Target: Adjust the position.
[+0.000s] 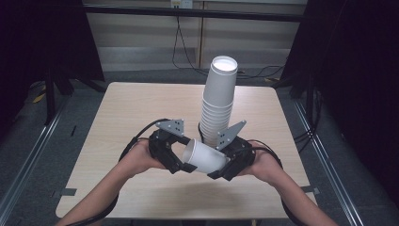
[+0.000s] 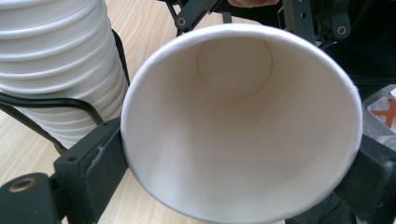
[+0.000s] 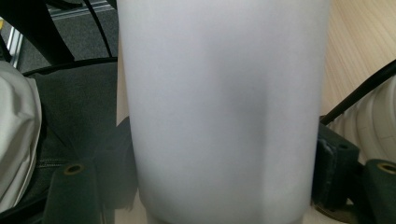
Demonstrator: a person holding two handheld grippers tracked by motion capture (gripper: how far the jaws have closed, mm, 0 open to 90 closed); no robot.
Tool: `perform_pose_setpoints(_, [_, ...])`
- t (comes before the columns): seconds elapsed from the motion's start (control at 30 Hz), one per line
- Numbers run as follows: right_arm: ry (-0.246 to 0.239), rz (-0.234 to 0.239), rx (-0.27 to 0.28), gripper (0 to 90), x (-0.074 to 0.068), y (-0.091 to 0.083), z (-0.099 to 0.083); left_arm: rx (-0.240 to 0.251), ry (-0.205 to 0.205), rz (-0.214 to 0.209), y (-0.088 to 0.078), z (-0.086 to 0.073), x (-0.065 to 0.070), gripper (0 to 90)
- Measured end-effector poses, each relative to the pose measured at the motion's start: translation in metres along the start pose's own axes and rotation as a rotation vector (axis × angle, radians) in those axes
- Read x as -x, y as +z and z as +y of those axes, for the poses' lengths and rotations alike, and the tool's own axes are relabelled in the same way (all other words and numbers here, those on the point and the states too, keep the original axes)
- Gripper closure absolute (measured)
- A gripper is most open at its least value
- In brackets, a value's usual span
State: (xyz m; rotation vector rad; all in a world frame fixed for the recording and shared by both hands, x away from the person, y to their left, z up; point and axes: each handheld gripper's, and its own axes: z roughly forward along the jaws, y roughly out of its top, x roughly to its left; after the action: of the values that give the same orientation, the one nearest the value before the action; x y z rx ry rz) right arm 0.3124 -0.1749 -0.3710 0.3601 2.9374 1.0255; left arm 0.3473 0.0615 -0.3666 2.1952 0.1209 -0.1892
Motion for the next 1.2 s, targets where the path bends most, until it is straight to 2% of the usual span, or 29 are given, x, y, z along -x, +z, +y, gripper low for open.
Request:
perform_pose_setpoints(0.4, [0.002, -0.002, -0.003, 25.2, 0.0003, 0.0012, 0.0003, -0.005, -0.001, 0.007, -0.0003, 0.0016, 0.0005, 8.1])
perform_pose_setpoints(0.77, [0.011, -0.003, 0.000, 25.2, 0.0000, 0.0046, -0.0020, -0.012, 0.029, 0.017, -0.0009, 0.0025, 0.0016, 11.1])
perform_pose_setpoints(1.2, [0.009, -0.009, 0.013, 25.6, 0.0001, 0.0074, -0.0018, -0.022, 0.037, 0.033, -0.0041, 0.0060, 0.0034, 13.5])
